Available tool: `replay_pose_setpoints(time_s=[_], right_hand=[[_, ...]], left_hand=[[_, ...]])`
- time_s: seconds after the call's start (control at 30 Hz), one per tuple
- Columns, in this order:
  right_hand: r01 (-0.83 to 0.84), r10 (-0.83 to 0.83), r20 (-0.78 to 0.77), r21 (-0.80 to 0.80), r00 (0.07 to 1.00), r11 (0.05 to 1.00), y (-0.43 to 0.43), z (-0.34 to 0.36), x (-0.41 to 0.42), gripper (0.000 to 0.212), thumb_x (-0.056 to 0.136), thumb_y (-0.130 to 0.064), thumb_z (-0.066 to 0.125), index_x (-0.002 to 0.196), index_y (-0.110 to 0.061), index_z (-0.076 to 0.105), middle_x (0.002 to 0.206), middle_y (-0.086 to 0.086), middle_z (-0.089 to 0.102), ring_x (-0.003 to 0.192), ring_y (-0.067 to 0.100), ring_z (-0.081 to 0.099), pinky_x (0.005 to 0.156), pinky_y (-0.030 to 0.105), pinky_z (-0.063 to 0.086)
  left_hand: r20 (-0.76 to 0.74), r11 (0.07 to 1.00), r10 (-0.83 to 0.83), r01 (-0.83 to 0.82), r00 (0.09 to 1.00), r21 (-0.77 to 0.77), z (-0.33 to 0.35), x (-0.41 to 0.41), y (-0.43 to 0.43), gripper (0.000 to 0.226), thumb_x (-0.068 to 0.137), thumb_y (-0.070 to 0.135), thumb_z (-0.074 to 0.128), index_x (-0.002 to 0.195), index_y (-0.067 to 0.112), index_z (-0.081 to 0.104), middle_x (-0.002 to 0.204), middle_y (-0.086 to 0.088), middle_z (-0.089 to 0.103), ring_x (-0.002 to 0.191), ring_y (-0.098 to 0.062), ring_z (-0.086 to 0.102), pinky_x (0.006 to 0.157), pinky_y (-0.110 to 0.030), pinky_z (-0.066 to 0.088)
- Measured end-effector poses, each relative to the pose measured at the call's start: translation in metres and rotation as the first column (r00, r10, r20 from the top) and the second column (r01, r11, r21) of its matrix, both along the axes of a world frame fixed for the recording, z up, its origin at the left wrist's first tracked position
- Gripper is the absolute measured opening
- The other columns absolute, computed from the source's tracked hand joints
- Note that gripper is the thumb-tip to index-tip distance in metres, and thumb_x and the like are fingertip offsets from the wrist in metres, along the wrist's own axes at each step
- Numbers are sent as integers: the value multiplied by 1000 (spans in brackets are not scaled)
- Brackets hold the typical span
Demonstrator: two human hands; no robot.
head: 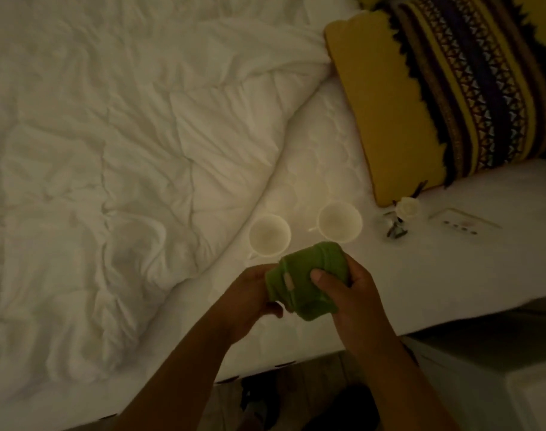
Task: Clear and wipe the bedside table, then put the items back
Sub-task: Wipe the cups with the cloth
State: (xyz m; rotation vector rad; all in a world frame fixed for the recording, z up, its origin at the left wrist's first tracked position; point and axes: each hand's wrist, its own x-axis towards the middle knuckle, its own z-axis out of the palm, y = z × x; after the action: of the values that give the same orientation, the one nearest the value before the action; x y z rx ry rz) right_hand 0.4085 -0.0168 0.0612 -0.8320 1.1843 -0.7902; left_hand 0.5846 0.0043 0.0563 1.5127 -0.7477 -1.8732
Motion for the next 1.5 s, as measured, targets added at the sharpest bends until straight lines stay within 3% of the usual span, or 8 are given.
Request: replay_pose_setpoints(time_s=[0.07, 0.13, 0.4, 0.7, 0.87, 1.07, 1.33, 1.5], right_hand=[[39, -40, 25, 38, 999, 998, -4, -9, 8, 45, 65, -42, 76, 109, -35, 70, 109, 4, 72, 105, 27, 68, 88, 49, 55], [44, -46, 26, 77, 999, 996, -5, -21, 17, 45, 66, -41, 77, 109, -34, 70, 110, 5, 71, 106, 28, 67, 88, 50, 55], [45, -36, -74, 133, 997, 990, 0, -53, 21, 38, 70, -36, 76, 107, -32, 71, 108, 6, 72, 103, 29, 68, 81, 46, 57], [-17, 37, -236, 86, 971, 996, -10, -68, 20, 30, 84, -16, 71, 109, -32, 66, 104, -2, 73, 97, 16, 69, 78, 32, 58], [-117, 86, -354, -66, 931, 991, -21, -56, 28, 43, 83, -16, 73, 115, -36, 52, 115, 0, 63, 105, 10, 62, 84, 25, 54], [-149, 49, -364, -250, 930, 957, -30, -27, 54, 58, 78, -28, 71, 129, -36, 45, 134, -4, 50, 117, -2, 51, 91, 10, 46], [-172, 39, -382, -321, 924, 931, -41, -3, 80, 67, 78, -45, 63, 138, -24, 40, 133, 0, 50, 118, 7, 54, 96, 29, 52], [8, -4, 25, -137, 1000, 991, -51, -4, 63, 31, 78, -39, 66, 104, -25, 62, 94, -2, 66, 85, 15, 66, 73, 35, 57]], left_hand=[[359, 994, 4, 36, 933, -103, -14, 15, -11, 20, 93, 11, 55, 81, 15, 70, 74, -3, 70, 65, -11, 65, 58, -19, 50], [756, 958, 58, 176, 652, -225, -27, 27, -20, 12, 94, 20, 56, 86, 20, 64, 82, 5, 65, 68, -3, 60, 61, -10, 42], [889, 802, 70, 504, 453, -320, -79, 32, -38, 75, 82, 45, 65, 142, 16, 31, 147, -15, 30, 132, -35, 37, 103, -51, 42], [795, 796, -3, 483, 606, -365, -101, 30, -65, 99, 73, 40, 80, 150, 27, 18, 149, -6, 29, 131, -22, 37, 106, -48, 42], [494, 951, 70, 92, 866, -297, -75, 41, -74, 108, 61, 49, 85, 148, 36, 22, 126, 21, 48, 107, 9, 49, 91, -16, 40], [270, 964, 109, -35, 957, -264, -39, 47, -73, 103, 61, 55, 79, 148, 34, 27, 117, 10, 56, 105, -9, 60, 82, -28, 57], [47, 953, 241, -227, 969, -201, -17, 39, -72, 86, 65, 59, 70, 141, 35, 39, 123, -4, 60, 108, -20, 66, 89, -40, 57], [-84, 953, 202, -216, 976, -211, -7, 45, -68, 80, 70, 39, 72, 142, 27, 39, 113, -9, 62, 89, -15, 65, 67, -25, 53]])
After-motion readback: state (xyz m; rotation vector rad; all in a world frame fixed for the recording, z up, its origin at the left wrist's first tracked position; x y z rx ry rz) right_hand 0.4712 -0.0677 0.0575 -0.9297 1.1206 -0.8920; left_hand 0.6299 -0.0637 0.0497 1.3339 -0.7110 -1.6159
